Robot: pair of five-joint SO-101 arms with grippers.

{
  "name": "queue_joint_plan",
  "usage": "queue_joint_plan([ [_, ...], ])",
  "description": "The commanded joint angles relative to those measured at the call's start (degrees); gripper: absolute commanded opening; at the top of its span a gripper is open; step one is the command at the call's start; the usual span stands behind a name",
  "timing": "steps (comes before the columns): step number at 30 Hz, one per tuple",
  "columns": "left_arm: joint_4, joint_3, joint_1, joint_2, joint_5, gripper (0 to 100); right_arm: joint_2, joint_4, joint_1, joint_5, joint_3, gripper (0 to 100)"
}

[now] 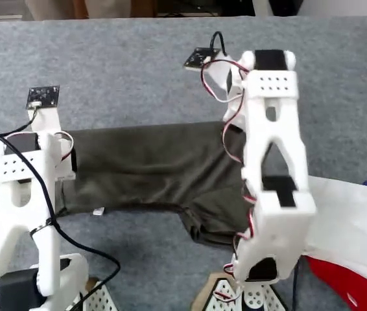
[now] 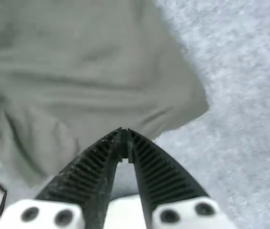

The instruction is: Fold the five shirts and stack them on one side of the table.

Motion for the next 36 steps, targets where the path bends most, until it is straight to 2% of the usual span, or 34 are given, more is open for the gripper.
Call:
queue_joint_plan([
  [1,1.2,-2.6,-0.1,-0.5,0.1,2,-13.3,-2.2,-0.7,3.8,14.5,0.5],
  [4,1.0,0.3,0.0,-2.6,0.1,2,-24.7,-8.7,-1.1,6.0,32.5,3.4],
  [8,-0.4,8.0,0.4,-13.0,0.0,2,-42.1,-17.0,-3.6,7.8,56.7,12.9],
  [15,-1.6,22.0,0.1,-31.6,0.0,2,-62.4,-18.0,-11.1,7.8,82.8,20.6],
  [20,-2.2,26.5,0.0,-32.7,0.1,2,-64.9,-19.6,-16.0,7.8,91.8,24.9],
  [28,-3.3,27.1,0.0,-32.7,0.4,2,-56.0,-34.5,-16.6,7.8,99.6,27.0],
  [36,-3.2,27.1,-0.1,-32.7,0.4,2,-48.5,-38.2,-16.2,7.6,97.3,26.7],
])
